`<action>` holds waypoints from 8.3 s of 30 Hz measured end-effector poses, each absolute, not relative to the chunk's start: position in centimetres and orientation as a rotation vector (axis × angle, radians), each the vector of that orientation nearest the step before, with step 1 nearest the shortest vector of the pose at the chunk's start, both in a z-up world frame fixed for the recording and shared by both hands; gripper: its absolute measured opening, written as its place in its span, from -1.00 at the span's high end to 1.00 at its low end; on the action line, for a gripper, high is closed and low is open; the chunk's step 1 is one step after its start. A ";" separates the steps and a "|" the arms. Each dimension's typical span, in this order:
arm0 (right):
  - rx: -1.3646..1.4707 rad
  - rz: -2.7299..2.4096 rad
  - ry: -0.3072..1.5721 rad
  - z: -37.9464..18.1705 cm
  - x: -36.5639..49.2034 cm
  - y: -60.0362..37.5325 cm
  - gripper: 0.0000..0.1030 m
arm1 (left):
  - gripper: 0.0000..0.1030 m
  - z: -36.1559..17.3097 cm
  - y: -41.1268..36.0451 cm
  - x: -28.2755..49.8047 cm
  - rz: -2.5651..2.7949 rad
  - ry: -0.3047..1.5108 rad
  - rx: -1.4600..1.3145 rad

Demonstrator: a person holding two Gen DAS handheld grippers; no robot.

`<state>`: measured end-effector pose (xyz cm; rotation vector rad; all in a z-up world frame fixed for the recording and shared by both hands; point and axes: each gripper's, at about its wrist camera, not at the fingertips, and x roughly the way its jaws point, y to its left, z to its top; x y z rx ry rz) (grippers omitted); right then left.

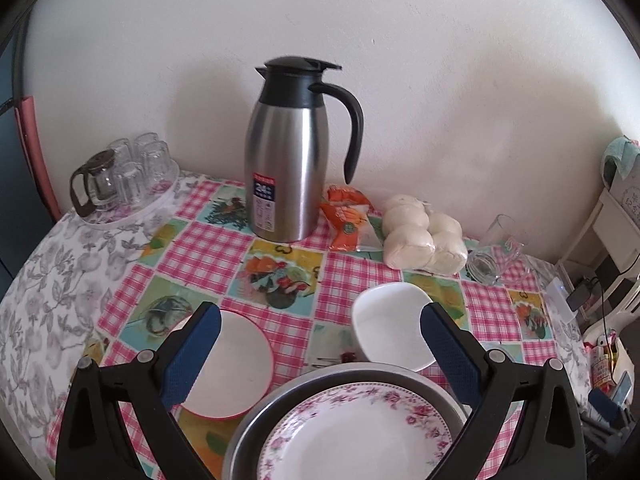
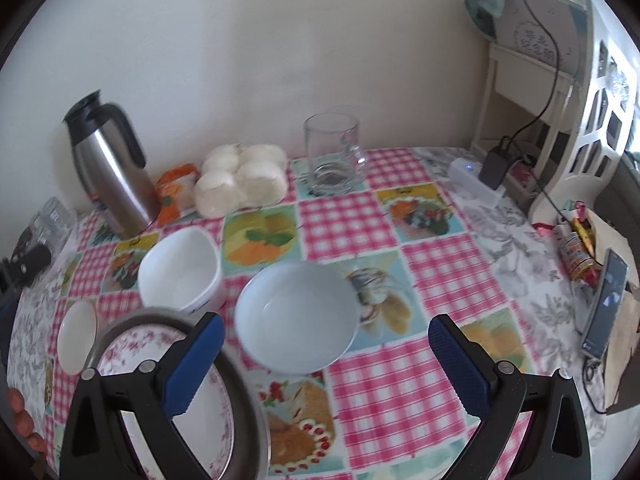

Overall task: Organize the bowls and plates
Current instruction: 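Move the right tool toward the red-rimmed white bowl, then close the right tool on the red-rimmed bowl's rim, then lift the red-rimmed bowl with the right tool, tilting it on edge, then carry the red-rimmed bowl with the right tool over the plate in the basin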

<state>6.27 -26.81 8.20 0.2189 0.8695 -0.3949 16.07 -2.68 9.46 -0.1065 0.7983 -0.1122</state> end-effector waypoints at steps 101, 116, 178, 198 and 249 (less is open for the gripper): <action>0.061 0.169 1.066 -2.9 17.4 2.4 0.25 | 0.68 -5.1 16.8 22.4 0.079 1.324 -0.483; 0.067 0.169 1.069 -3.0 17.4 2.7 0.25 | 0.82 -5.4 17.6 21.8 0.062 1.314 -0.546; 0.262 0.169 0.933 5.5 15.2 -0.9 0.65 | 0.75 6.6 16.0 18.7 -0.114 1.078 -0.516; 0.256 0.061 0.775 14.0 8.7 -11.9 0.65 | 0.74 14.4 3.1 14.6 -0.296 0.937 -0.402; 0.340 -0.037 1.124 4.5 7.5 -18.8 0.62 | 0.73 3.6 -2.4 13.4 -0.253 1.272 -0.379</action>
